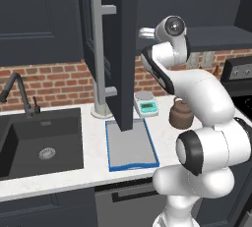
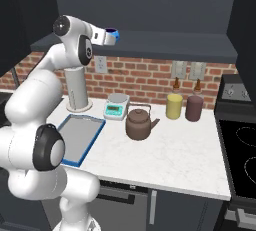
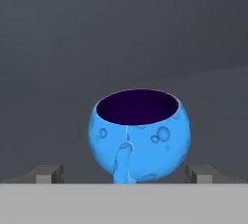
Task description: Pick the kettle from the counter and place it on the tray. Then pick the mug from the cabinet and place it on the tray. Then close the cabinet doors.
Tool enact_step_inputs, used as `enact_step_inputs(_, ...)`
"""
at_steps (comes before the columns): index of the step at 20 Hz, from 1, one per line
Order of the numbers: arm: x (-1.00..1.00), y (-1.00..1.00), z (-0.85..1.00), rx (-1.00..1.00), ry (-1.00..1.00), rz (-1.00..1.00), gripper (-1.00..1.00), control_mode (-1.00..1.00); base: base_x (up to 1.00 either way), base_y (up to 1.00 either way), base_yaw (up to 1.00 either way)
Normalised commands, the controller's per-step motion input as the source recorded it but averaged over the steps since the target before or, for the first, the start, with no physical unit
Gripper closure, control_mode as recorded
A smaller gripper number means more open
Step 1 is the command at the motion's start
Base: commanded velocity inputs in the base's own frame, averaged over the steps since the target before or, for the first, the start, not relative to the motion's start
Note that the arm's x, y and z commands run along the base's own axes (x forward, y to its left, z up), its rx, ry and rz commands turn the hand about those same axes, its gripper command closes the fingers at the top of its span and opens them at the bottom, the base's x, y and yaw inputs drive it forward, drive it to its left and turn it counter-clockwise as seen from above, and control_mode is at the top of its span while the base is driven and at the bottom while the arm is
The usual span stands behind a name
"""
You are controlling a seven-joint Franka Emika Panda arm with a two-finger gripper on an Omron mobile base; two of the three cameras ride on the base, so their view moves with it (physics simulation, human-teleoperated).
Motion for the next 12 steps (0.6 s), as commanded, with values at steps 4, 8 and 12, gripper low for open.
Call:
enact_step_inputs(4, 0.11, 0.00, -0.06, 0.00, 0.00, 0.00, -1.00, -1.00, 0.00, 0.00, 0.00)
enact_step_inputs(8, 0.10, 0.00, -0.10, 0.00, 0.02, 0.00, -1.00, -1.00, 0.00, 0.00, 0.00)
enact_step_inputs(12, 0.06, 0.00, -0.08, 0.00, 0.00, 0.00, 1.00, -1.00, 0.00, 0.00, 0.00)
